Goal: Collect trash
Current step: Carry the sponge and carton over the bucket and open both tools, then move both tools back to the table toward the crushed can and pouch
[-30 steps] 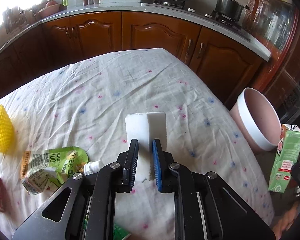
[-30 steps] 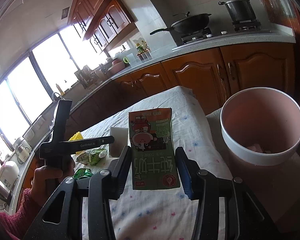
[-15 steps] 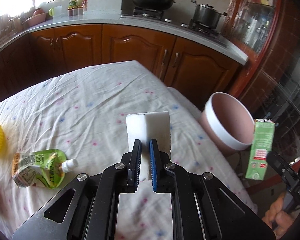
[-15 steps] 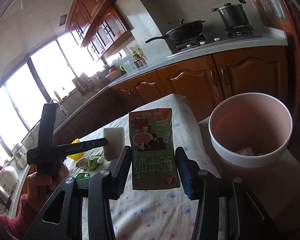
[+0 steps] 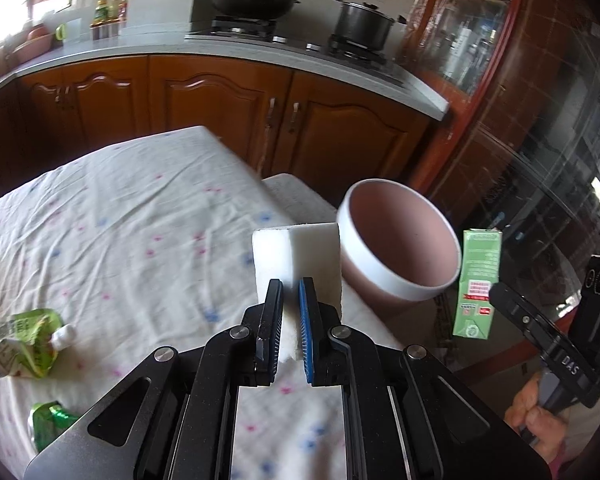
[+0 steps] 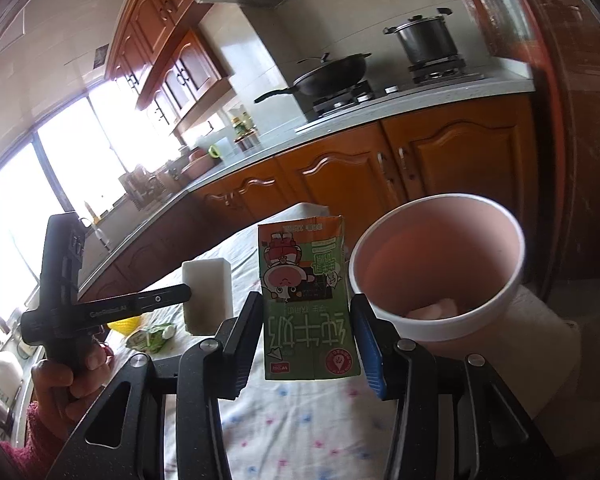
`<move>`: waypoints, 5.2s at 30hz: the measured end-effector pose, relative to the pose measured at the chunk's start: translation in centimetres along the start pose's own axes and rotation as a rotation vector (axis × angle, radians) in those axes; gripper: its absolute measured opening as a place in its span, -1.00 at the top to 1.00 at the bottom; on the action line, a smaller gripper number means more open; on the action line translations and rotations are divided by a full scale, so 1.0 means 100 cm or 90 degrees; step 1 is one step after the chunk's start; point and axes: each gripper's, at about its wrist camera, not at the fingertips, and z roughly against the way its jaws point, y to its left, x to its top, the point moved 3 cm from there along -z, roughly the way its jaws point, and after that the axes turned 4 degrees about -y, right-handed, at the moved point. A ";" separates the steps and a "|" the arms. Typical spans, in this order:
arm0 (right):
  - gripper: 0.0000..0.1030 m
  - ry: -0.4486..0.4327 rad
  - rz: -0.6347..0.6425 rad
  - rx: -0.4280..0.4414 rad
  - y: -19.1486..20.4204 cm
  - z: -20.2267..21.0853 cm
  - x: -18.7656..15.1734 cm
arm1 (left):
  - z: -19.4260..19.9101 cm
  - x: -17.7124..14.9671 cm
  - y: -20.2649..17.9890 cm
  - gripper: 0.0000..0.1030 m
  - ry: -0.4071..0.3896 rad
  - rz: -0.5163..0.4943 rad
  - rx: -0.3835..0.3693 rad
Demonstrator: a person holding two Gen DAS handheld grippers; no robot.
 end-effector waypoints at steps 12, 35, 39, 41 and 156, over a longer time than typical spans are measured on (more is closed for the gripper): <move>0.11 -0.023 -0.019 -0.049 -0.036 0.011 0.016 | -0.021 0.024 -0.054 0.85 -0.002 -0.036 -0.047; 0.11 0.016 -0.039 -0.110 -0.090 -0.018 0.041 | -0.106 0.049 -0.110 0.85 0.075 -0.067 -0.082; 0.11 0.043 -0.040 -0.120 -0.096 -0.029 0.041 | -0.125 0.048 -0.110 0.85 0.103 -0.062 -0.077; 0.11 0.057 -0.036 -0.127 -0.099 -0.033 0.042 | -0.136 0.049 -0.112 0.84 0.119 -0.054 -0.077; 0.35 0.377 -0.123 0.263 0.198 -0.258 -0.113 | 0.069 -0.127 0.203 0.37 0.030 0.192 0.098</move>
